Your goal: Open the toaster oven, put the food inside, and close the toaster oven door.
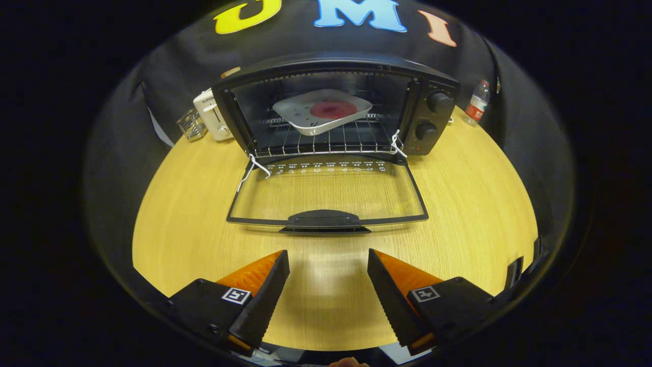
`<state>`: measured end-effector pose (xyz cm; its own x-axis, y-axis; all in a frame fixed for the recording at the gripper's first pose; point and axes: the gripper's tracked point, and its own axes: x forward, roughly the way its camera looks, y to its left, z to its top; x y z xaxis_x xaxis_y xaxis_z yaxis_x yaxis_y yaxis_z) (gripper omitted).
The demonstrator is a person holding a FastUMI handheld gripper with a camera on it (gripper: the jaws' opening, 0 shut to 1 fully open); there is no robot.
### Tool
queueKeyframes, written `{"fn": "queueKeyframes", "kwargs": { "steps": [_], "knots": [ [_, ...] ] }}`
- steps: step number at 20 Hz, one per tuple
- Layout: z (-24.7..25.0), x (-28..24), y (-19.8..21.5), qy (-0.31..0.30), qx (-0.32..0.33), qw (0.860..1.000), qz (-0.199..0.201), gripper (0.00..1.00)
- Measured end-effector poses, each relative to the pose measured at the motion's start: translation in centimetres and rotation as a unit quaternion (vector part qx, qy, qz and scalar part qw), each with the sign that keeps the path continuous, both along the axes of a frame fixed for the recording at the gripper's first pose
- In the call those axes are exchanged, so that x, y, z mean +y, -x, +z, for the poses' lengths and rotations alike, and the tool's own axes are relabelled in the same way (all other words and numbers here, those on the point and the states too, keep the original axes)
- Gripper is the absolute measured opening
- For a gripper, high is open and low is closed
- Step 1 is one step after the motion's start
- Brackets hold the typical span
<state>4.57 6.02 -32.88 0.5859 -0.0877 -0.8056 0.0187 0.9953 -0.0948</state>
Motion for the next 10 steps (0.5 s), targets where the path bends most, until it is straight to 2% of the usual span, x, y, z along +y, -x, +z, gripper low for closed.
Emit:
{"fn": "queueKeyframes", "kwargs": {
  "steps": [4, 10],
  "knots": [
    [-1.8, -1.3, -0.7, 0.037, 0.025, 0.999, 0.010, 0.99],
    [-3.5, -1.5, -2.2, 0.041, 0.044, 0.998, -0.002, 0.98]
  ]
}}
